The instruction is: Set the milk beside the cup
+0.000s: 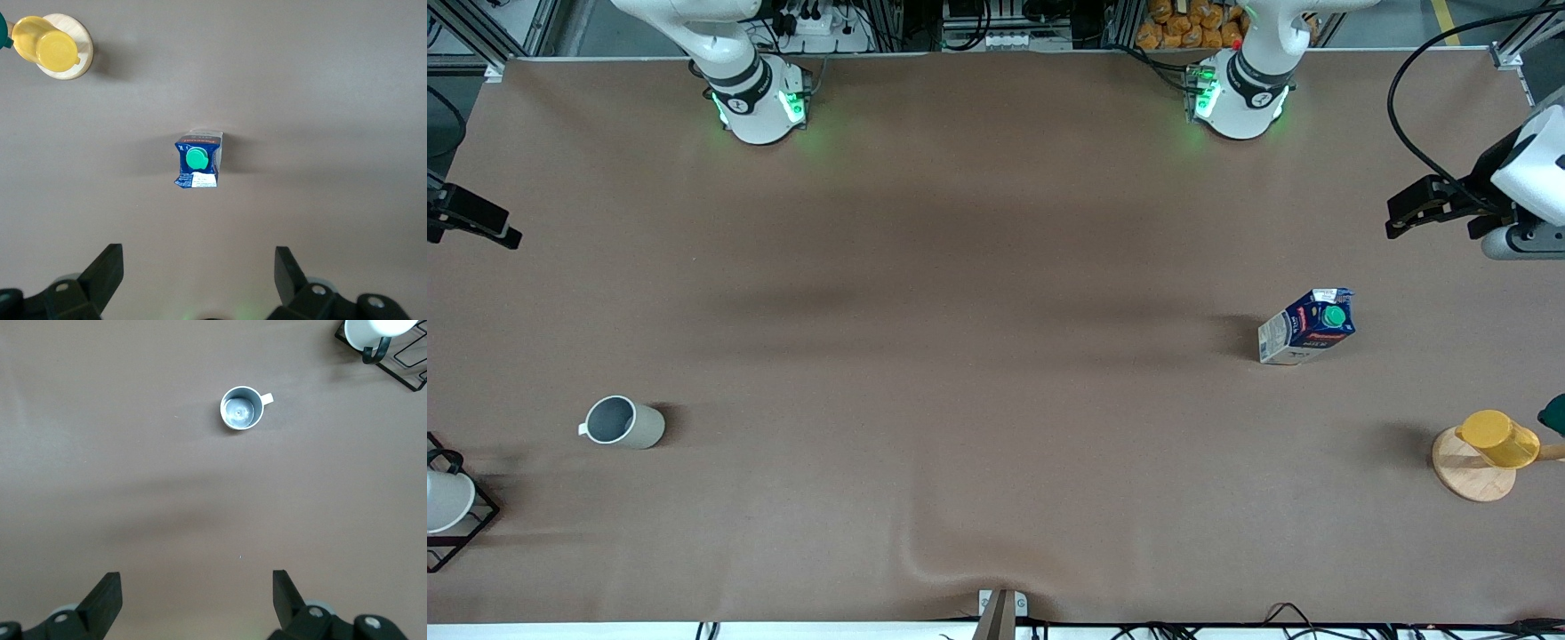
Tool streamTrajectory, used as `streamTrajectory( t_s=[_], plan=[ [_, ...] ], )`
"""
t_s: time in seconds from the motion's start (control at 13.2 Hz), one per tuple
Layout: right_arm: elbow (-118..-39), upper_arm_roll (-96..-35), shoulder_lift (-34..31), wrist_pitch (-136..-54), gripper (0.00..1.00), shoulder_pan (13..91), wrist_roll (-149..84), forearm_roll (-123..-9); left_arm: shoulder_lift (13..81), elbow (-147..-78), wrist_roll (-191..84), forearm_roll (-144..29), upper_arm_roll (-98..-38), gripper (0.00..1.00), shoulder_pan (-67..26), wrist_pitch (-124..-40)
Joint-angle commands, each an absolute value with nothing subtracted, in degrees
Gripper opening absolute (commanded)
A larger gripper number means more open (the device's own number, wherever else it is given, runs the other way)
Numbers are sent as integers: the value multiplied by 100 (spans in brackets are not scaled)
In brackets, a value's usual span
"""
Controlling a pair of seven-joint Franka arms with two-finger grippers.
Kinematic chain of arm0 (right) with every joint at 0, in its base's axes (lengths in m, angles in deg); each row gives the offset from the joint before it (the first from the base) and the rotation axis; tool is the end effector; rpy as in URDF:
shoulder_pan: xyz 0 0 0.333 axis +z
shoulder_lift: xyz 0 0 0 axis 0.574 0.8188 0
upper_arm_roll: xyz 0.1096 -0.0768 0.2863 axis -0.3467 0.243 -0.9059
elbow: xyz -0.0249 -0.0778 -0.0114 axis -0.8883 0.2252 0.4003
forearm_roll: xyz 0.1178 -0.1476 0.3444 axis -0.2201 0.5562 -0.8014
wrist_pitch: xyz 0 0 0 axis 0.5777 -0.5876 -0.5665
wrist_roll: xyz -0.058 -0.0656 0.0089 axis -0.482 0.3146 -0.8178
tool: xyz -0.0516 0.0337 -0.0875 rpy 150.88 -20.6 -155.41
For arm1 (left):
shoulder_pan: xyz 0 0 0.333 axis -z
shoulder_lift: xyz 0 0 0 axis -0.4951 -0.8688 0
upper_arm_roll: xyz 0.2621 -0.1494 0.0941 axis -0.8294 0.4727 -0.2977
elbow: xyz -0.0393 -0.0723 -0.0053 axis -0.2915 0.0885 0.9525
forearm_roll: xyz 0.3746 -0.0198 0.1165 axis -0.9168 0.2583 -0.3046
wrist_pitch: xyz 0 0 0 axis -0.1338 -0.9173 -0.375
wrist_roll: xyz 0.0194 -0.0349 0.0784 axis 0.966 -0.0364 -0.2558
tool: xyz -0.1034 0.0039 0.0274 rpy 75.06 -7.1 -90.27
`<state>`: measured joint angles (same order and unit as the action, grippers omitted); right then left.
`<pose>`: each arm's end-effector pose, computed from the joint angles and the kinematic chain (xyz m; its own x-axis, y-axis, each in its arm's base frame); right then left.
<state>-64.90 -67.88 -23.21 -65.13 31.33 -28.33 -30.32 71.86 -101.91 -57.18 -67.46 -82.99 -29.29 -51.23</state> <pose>0.5536 -0.0637 0.6387 0.9943 -0.1036 -0.0247 -0.1040 -0.9944 -0.0168 0.5515 -0.0319 0.6227 0.9986 -0.0143 -0.0515 -0.0153 -0.9997 -0.0190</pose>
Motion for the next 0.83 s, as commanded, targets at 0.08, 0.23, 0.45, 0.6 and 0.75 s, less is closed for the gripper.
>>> streamTrajectory(
  t_s=[0.08, 0.23, 0.45, 0.6, 0.75],
  plan=[
    [-6559, -6819, -2373, -6559, 100, 3064, -2788, -3129, 7241, -10207, -5649, -6875, -8271, 100, -2933, -5137],
    [-6559, -6819, -2364, -6559, 100, 3055, -2788, -3129, 7241, -10207, -5649, -6875, -8279, 100, -2941, -5137],
    [-6559, -6819, -2355, -6550, 100, 3037, -2779, -3182, 7233, -10207, -5649, -6875, -8280, 100, -2941, -5129],
    [-6559, -6802, -2347, -6532, 100, 2968, -2788, -3304, 7215, -10198, -5649, -6875, -8280, 100, -2933, -5129],
    [-6515, -6819, -2312, -6489, 100, 3028, -2805, -3253, 7198, -10190, -5649, -6875, -8271, 100, -2924, -5129]
  ],
)
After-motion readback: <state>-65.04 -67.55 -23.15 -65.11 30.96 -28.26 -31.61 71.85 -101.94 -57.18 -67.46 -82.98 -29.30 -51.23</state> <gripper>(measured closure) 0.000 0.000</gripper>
